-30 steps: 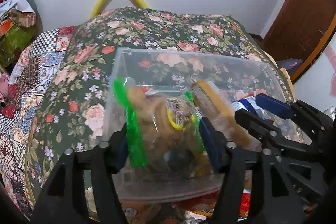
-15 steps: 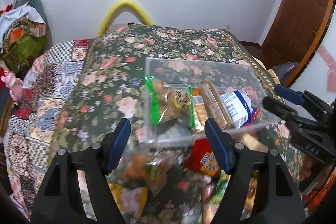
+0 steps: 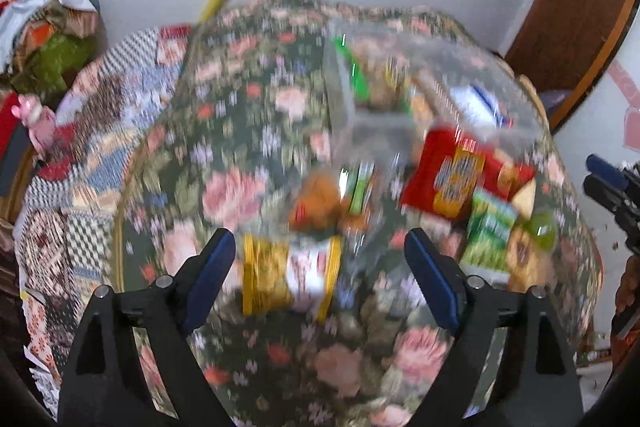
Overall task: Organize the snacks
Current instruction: 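Grasp the yellow fries pack with the left tool while the right tool grasps a wrapped bread cake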
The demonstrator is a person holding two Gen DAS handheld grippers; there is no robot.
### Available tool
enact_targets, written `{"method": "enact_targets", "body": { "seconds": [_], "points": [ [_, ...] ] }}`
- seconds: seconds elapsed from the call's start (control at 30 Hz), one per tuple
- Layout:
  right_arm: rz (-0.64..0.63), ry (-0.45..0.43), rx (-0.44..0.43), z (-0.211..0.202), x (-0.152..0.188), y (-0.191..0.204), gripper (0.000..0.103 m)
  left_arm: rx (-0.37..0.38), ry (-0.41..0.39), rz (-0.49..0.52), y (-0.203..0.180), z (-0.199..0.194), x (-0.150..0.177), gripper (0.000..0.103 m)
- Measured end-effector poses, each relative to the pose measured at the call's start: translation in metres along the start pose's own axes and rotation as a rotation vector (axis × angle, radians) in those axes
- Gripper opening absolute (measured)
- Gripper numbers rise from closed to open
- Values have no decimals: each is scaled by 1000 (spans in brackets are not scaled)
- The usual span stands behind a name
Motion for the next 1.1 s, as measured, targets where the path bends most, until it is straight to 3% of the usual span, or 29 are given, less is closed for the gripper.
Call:
{"method": "enact_targets", "body": {
  "seconds": [0.07, 0.3, 0.53, 0.67, 1.0, 1.07, 1.1],
  "points": [
    [6, 17, 11, 0, 14, 0, 61, -2, 22, -9, 5, 8, 14, 87],
    [21, 74, 11, 6, 50, 6, 71, -5, 48, -17, 14, 31, 47, 87],
    [-8, 161, -22, 31, 77, 22, 72, -27, 77, -45, 28, 58, 55, 87],
    [-12, 127, 0, 30, 74, 23, 72, -17, 58, -63, 33, 63, 50, 87],
    [-12, 51, -69, 14, 53, 39, 72, -12, 41, -100, 43, 87, 37, 87],
    [-19, 67, -84, 20, 55, 45, 72, -19, 35, -91, 42, 88, 37, 81],
    [-20, 72, -83, 24, 57, 47, 72, -32, 34, -72, 40, 87, 38, 70]
  ]
}}
Point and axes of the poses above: each gripper's, at about its wrist camera, not at the fingertips, and z roughly the way its jaws point, y to its left, x to its underside, the point moved 9 cm from there along z, roughly the way its jaws point, and after that the axes turned 1 degree about y, right-handed, at the moved point
